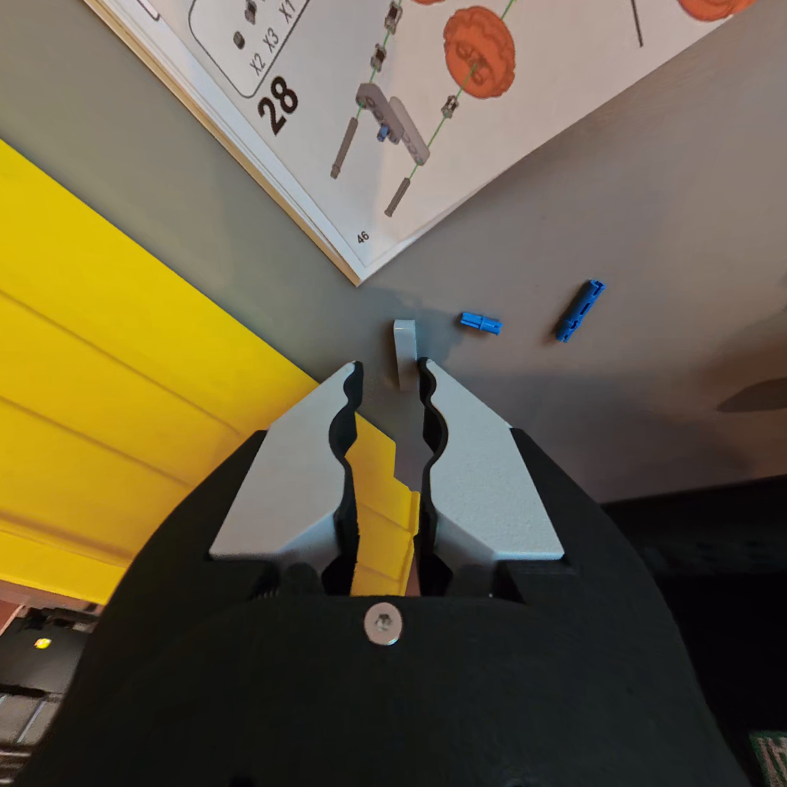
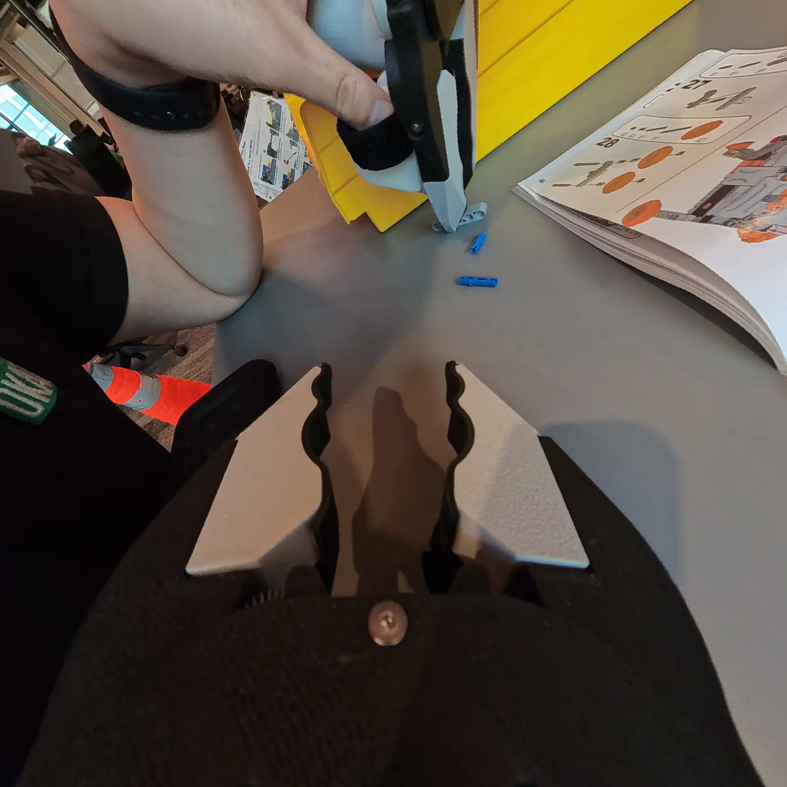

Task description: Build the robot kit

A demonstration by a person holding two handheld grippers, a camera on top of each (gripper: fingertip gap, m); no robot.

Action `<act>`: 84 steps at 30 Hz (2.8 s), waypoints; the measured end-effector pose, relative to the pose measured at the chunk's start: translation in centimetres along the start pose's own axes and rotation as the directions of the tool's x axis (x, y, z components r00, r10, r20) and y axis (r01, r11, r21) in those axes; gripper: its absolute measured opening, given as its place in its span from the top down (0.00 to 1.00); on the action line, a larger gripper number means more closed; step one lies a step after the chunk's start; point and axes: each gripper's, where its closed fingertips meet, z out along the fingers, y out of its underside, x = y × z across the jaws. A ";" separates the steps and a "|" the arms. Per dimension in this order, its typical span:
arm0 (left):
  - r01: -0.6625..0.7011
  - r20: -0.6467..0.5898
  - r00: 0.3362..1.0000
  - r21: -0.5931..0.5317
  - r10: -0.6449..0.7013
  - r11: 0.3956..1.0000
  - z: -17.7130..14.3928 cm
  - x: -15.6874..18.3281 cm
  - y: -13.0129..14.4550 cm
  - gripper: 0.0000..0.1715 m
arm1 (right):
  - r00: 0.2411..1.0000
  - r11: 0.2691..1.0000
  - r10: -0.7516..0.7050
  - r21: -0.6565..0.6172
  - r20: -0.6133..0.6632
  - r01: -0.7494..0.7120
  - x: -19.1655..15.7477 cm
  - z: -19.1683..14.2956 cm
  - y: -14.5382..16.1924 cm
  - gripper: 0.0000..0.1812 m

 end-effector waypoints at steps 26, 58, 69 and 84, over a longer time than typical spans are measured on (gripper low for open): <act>0.348 -0.167 0.868 0.876 -0.467 0.334 -19.7 -19.6 4.9 0.75 | 0.999 0.999 0.032 -0.042 0.024 -0.031 -0.1 0.4 0.5 0.72; 0.526 -0.247 0.819 -0.036 -0.518 0.850 -0.3 -14.1 9.8 0.68 | 0.998 0.998 0.044 -0.046 0.040 -0.042 -0.3 0.4 0.6 0.73; 0.219 -0.241 0.951 0.085 -0.193 0.972 -0.9 -12.4 6.6 0.77 | 0.998 0.998 0.051 -0.045 0.048 -0.049 -0.3 0.4 0.6 0.73; 0.430 -0.162 0.890 -0.014 -0.426 0.903 0.8 -16.1 8.2 0.71 | 0.997 0.997 0.059 -0.053 0.057 -0.056 -0.4 0.5 0.7 0.73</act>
